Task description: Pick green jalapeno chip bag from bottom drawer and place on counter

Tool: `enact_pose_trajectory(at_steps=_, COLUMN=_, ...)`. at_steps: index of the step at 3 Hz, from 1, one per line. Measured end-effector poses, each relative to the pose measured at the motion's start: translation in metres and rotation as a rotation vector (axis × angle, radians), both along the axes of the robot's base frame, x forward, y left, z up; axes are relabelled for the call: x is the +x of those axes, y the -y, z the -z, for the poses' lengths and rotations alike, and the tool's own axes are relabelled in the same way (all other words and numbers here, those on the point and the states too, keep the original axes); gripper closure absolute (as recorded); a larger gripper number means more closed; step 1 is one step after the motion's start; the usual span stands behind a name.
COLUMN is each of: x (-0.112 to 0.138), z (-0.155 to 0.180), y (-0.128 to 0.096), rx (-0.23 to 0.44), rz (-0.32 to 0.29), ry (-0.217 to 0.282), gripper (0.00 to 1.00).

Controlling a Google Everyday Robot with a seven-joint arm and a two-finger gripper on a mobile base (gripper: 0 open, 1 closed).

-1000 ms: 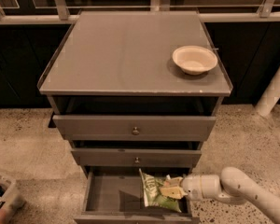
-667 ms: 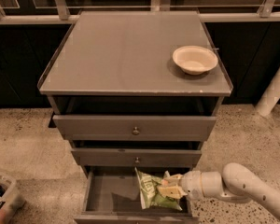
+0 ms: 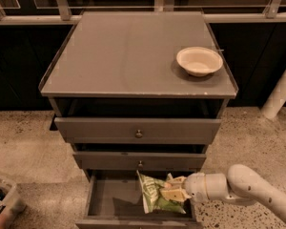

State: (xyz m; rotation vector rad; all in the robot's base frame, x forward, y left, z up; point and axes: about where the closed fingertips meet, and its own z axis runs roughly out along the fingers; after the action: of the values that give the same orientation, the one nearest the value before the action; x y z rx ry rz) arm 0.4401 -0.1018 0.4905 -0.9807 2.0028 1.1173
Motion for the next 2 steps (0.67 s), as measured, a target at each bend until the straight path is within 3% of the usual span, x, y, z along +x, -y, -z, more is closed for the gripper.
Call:
enact_pose_trajectory(at_steps=1, x=-0.009, z=-0.047, y=-0.006, rx=-0.03, rz=-0.036, ry=0.103, gripper=1.0)
enact_pose_trajectory(at_steps=2, x=-0.021, z=-0.124, y=-0.015, rx=-0.092, rz=-0.071, ry=0.253, gripper=1.0)
